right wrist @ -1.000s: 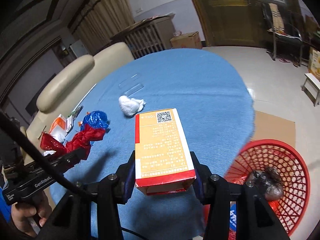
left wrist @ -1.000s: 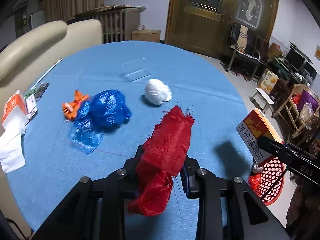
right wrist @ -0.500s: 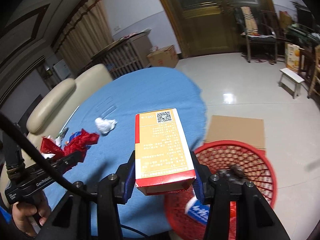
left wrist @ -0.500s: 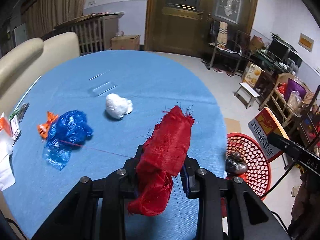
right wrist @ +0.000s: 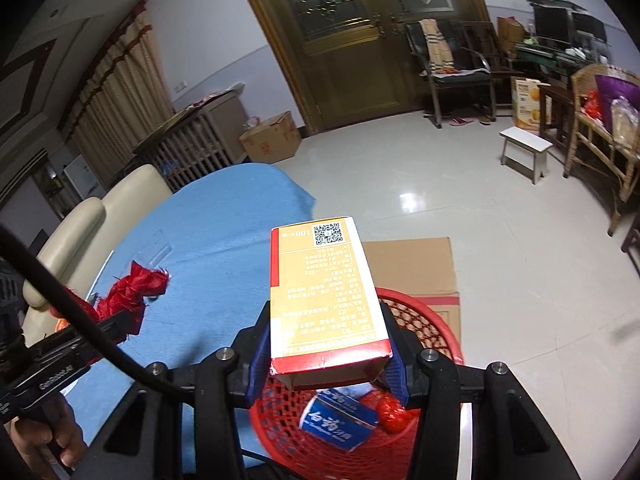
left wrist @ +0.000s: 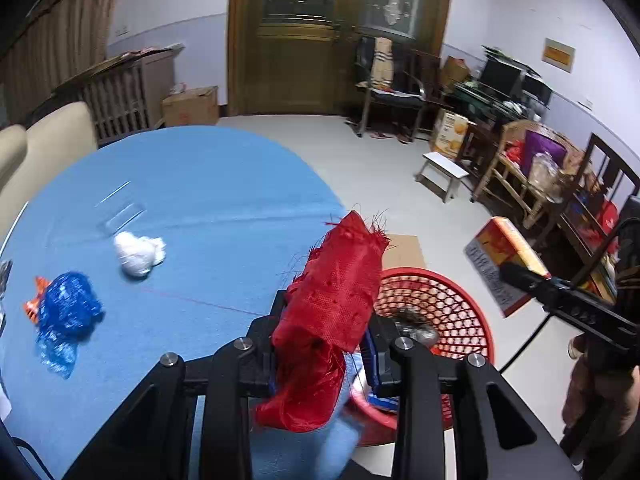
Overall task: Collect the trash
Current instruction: 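Carry the red mesh bag and orange-and-white box toward the red wastebasket, then open both grippers over the red wastebasket to drop the mesh bag and box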
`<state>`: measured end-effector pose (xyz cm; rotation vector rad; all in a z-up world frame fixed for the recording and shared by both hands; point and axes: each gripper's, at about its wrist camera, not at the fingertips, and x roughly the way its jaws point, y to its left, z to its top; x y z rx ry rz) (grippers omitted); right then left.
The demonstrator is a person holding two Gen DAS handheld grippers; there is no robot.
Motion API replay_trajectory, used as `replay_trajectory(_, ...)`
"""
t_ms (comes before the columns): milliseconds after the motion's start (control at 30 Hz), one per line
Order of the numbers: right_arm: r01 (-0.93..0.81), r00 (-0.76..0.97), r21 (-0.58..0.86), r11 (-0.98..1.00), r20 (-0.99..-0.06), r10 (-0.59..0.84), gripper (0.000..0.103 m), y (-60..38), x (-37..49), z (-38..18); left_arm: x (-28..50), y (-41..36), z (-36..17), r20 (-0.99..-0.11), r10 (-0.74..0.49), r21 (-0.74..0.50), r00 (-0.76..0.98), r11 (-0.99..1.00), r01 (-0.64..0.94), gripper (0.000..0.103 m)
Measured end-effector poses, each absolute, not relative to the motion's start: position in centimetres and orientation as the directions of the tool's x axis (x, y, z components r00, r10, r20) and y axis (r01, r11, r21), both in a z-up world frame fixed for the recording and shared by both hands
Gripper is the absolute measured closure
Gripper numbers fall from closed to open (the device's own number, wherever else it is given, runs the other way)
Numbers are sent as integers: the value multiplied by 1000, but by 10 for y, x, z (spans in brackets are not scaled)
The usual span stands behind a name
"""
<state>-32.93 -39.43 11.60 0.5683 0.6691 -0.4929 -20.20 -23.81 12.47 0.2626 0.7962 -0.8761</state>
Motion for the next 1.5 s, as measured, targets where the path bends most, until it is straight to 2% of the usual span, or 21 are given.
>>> replay_trajectory(400,640,635,342,688,-739,-223,52,-409,-349,84,-221,-273,122,-729,-597,-92,334,569,817,70)
replay_trajectory(467,653,617,345,675,-759,-208,49,-412,-348,76,-223,-278,121,-731,-599,-92,326,560,824,70)
replay_trajectory(500,662,608,353,661,-768,-199,43,-414,-348,70,-224,-280,120,-732,-601,-91,322,554,827,70)
replay_trajectory(533,669,603,360,650,-774,-193,31,-416,-349,67,-225,-281,120,-732,-601,-89,320,551,830,70)
replay_trajectory(567,678,600,373,634,-778,-184,28,-419,-352,62,-226,-283,120,-733,-601,-86,318,547,833,70)
replay_trajectory(1133,686,632,410,601,-746,-212,28,-435,-359,74,-225,-316,106,-772,-583,-94,255,501,860,69)
replay_trajectory(1200,687,634,411,599,-743,-216,28,-435,-360,76,-223,-321,102,-781,-574,-99,247,505,857,66)
replay_trajectory(1233,688,634,411,598,-741,-220,28,-436,-360,77,-222,-323,100,-783,-572,-105,243,506,856,60)
replay_trajectory(1267,689,635,411,597,-740,-222,28,-437,-362,78,-220,-327,99,-788,-569,-111,235,507,855,40)
replay_trajectory(1333,691,635,411,595,-738,-228,28,-438,-363,79,-218,-331,94,-800,-559,-119,219,505,855,18)
replay_trajectory(1500,704,628,401,586,-737,-249,28,-441,-369,85,-206,-318,94,-794,-564,-149,225,540,828,18)
